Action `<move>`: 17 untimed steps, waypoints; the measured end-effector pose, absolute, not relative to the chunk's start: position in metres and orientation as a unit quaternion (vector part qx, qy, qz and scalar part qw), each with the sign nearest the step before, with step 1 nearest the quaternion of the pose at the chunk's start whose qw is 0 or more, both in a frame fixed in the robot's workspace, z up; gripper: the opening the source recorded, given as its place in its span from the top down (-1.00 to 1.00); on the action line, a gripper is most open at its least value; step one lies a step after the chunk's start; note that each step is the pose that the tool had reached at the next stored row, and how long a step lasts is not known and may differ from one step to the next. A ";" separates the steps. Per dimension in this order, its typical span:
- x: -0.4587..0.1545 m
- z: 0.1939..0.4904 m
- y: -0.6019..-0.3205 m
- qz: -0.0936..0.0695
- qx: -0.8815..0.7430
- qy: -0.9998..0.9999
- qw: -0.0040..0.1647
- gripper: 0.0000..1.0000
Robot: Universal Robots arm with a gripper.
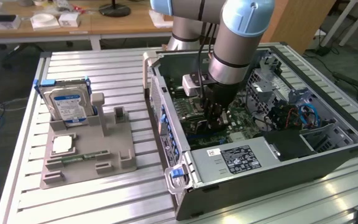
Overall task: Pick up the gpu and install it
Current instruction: 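Insert the gpu into the slot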
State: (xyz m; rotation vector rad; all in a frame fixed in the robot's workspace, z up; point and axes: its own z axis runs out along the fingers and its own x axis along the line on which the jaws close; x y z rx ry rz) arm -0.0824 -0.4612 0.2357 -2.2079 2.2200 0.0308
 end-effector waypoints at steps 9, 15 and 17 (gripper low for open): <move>-0.083 0.237 -0.461 0.009 -0.705 0.709 0.003 0.47; -0.083 0.237 -0.461 0.009 -0.705 0.709 0.003 0.47; -0.083 0.237 -0.461 0.009 -0.705 0.709 0.003 0.47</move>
